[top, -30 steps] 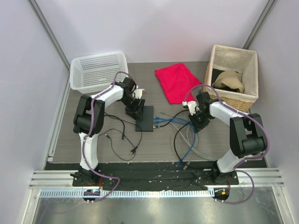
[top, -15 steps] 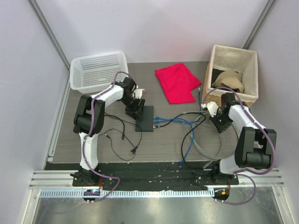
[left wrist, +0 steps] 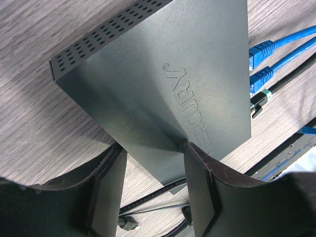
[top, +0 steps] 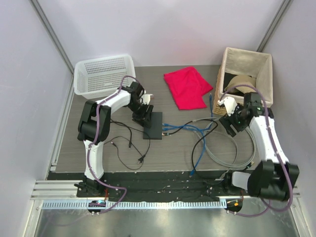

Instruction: Pull the plug from the switch port

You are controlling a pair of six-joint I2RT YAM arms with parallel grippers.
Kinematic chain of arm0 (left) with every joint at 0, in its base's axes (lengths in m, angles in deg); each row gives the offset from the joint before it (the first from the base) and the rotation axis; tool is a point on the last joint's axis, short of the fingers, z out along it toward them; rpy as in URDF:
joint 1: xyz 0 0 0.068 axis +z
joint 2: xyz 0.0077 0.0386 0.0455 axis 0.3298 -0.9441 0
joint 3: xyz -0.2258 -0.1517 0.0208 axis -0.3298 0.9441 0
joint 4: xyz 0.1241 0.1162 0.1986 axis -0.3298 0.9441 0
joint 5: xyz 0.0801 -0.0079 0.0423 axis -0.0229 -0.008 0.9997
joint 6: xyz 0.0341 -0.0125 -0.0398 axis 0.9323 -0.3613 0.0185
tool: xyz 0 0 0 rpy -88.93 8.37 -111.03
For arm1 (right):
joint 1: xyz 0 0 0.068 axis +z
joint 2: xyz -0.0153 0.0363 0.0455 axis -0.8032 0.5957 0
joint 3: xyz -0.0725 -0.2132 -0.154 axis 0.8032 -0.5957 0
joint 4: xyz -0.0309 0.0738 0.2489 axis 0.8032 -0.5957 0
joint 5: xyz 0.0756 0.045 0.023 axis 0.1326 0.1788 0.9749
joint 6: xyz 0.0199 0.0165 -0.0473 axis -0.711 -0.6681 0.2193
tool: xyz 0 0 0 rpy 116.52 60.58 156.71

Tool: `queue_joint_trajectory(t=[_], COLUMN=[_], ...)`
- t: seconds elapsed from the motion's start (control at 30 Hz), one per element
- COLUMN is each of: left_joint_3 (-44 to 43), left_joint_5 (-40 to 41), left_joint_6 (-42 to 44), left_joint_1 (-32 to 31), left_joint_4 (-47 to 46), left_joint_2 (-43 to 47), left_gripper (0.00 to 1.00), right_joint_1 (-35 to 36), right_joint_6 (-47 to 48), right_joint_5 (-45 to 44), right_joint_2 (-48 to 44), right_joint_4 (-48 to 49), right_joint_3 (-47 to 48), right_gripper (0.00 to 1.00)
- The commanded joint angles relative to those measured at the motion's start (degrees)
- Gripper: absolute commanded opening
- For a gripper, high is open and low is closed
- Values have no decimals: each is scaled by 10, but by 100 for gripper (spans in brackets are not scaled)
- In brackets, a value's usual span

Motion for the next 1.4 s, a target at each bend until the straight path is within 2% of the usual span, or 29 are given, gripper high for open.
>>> queue_joint_trajectory(t=[0.0, 0.1, 0.3, 0.47, 0.67, 0.8, 1.03, 1.37], left_joint_3=[9, 13, 21, 29, 40, 40, 43, 44], left_joint_5=[24, 28, 31, 43, 48, 50, 50, 54], left_joint_6=[10, 10, 11, 18, 24, 25, 25, 26], left_joint_1=[-11, -12, -12, -12, -12, -12, -12, -12], left_joint_4=[-14, -14, -14, -14, -20, -20, -24, -23], left_joint_2=[-12, -2, 8, 15, 22, 23, 21, 20], left_gripper=[54, 54, 55, 55, 55, 55, 55, 55], right_joint_1=[-3, -3, 21, 95, 152, 175, 230, 283], right_joint_6=[27, -12, -115, -209, -326, -411, -417, -399], right_joint_5=[118, 170, 307, 332, 352, 379, 402, 395], right_joint_2=[-82, -82, 17, 114, 214, 314, 444, 543], right_joint_4=[-50, -44, -61, -48, 63, 98, 127, 116], right_joint_3=[52, 77, 194, 320, 380, 417, 415, 456], right_gripper=[86, 90, 89, 84, 84, 75, 71, 68])
